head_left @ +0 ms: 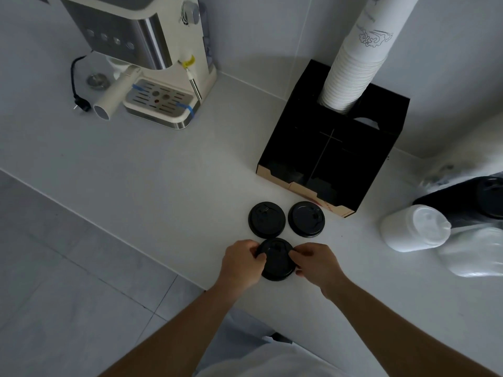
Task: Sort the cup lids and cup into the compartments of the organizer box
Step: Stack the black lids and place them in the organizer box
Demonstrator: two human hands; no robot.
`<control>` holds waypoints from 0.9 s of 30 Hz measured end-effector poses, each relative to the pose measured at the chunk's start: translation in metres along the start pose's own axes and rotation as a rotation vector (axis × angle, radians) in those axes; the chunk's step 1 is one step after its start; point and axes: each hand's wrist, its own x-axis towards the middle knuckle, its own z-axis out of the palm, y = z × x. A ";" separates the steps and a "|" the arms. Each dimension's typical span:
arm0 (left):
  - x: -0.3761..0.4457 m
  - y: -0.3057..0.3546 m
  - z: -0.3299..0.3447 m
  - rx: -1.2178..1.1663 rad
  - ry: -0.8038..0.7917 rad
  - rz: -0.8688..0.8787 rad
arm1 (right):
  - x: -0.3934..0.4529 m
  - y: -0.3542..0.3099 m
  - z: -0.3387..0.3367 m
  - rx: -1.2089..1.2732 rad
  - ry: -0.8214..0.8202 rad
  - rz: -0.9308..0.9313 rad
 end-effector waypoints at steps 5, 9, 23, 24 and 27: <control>0.002 0.000 0.002 -0.057 -0.018 -0.035 | -0.003 0.001 0.005 0.034 0.011 0.008; 0.002 -0.003 0.005 -0.126 -0.041 -0.091 | -0.008 0.001 0.004 0.123 -0.005 0.028; -0.004 0.000 -0.001 -0.490 -0.013 -0.226 | -0.011 -0.005 -0.008 0.236 -0.064 -0.029; -0.004 0.000 -0.002 -0.532 -0.013 -0.235 | -0.011 -0.007 -0.009 0.236 -0.073 -0.040; -0.004 0.003 -0.006 -0.627 -0.011 -0.231 | -0.008 -0.017 -0.015 0.168 -0.050 -0.105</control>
